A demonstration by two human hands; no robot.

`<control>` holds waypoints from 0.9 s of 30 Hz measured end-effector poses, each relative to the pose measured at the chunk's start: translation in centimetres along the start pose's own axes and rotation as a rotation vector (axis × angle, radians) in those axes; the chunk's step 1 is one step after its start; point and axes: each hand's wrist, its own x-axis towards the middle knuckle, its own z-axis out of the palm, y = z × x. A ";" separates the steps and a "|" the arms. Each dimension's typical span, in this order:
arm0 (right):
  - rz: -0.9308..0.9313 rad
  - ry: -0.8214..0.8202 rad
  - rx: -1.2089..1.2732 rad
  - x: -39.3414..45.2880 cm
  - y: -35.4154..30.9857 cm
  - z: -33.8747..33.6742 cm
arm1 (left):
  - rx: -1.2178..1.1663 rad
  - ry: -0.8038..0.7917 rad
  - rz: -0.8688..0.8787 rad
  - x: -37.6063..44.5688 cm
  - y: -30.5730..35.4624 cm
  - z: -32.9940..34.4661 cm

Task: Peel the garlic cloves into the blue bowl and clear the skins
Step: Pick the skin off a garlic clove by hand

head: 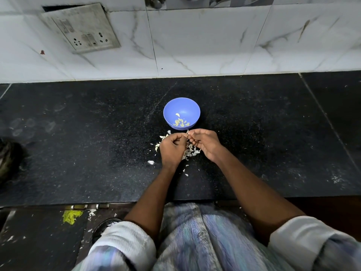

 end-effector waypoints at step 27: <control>-0.043 -0.033 -0.342 -0.2 0.2 -0.1 | 0.306 0.023 0.124 0.2 -1.6 0.0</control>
